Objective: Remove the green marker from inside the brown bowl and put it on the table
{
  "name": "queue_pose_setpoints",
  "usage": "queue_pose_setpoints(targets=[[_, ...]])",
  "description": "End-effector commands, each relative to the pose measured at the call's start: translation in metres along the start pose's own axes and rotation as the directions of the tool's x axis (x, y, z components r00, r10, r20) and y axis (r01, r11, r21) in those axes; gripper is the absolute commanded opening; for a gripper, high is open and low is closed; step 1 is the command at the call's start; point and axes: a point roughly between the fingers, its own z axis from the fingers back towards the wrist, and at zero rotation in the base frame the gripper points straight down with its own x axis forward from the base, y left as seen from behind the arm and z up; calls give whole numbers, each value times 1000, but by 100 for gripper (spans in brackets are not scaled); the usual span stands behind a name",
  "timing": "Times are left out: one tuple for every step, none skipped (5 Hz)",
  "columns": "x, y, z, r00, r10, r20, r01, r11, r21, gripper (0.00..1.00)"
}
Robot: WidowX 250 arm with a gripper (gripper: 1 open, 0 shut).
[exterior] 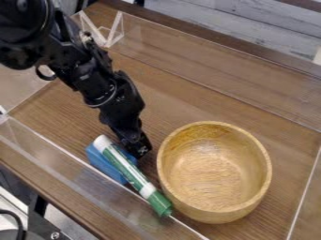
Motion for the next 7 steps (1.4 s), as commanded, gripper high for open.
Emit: queue_pose_setpoints(targets=[[8,11,10,1000,6,14,-6,999,33,0],[6,14,13,1000,18,-6,-18,999,33,0],[4,15,14,999,40,-25,-39,999,27,0],[2,16,16,997,61,-45,-60,998,24,0],[-2,17,17,995,78,-67,-76,997,22,0],[-5,18,18,992,93,-84,-91,996,22,0],[-8,18,18,990,102,-98,-101,995,22,0]])
